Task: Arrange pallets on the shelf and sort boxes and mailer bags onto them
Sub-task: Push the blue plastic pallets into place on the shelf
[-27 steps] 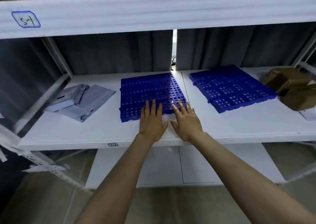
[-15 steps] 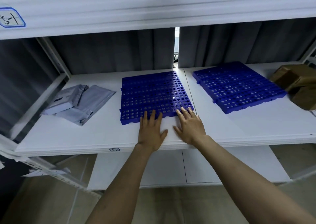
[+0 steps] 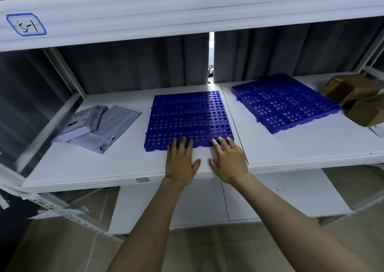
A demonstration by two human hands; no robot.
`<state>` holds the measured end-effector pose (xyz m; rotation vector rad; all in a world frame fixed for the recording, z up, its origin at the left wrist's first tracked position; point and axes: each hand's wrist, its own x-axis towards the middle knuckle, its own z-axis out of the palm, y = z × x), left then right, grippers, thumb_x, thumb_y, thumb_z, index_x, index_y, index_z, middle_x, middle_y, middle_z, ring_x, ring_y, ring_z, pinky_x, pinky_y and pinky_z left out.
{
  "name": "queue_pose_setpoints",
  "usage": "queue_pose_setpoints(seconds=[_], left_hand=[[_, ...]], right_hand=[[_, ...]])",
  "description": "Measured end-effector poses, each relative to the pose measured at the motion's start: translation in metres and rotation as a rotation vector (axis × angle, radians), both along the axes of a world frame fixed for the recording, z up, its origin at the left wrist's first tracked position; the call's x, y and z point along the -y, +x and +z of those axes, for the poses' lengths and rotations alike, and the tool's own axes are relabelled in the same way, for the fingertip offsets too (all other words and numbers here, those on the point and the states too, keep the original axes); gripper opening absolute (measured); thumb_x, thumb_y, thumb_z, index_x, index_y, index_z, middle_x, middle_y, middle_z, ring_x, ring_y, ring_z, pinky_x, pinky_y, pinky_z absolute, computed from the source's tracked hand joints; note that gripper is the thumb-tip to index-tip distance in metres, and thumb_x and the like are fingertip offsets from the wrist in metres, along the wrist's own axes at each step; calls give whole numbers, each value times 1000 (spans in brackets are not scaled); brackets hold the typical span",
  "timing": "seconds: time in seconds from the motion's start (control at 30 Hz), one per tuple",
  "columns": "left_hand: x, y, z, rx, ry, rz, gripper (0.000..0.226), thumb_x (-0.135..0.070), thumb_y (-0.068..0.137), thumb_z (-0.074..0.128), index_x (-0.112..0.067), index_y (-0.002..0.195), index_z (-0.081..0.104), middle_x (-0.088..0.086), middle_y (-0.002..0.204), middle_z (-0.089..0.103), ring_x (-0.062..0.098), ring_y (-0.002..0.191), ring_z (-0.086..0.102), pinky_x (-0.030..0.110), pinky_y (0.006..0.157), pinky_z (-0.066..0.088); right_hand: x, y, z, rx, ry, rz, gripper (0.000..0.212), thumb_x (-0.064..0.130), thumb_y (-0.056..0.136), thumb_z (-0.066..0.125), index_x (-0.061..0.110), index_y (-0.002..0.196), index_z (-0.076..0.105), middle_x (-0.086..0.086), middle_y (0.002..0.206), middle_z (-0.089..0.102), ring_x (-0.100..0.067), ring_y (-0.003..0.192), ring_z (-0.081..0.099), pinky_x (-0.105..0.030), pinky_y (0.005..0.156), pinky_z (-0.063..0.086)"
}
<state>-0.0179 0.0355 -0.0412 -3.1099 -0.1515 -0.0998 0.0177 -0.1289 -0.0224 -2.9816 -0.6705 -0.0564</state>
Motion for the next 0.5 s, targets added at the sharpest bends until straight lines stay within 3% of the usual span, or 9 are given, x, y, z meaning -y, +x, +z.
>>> queue_pose_setpoints(seconds=[0.5], left_hand=[[11, 0, 6, -59, -9, 71, 76, -59, 97, 25, -14, 153, -1, 12, 161, -2, 37, 147, -6, 47, 120, 6]], right_hand=[[7, 0, 5, -76, -6, 40, 71, 53, 97, 34, 19, 154, 8, -3, 161, 10, -26, 148, 7, -45, 119, 14]])
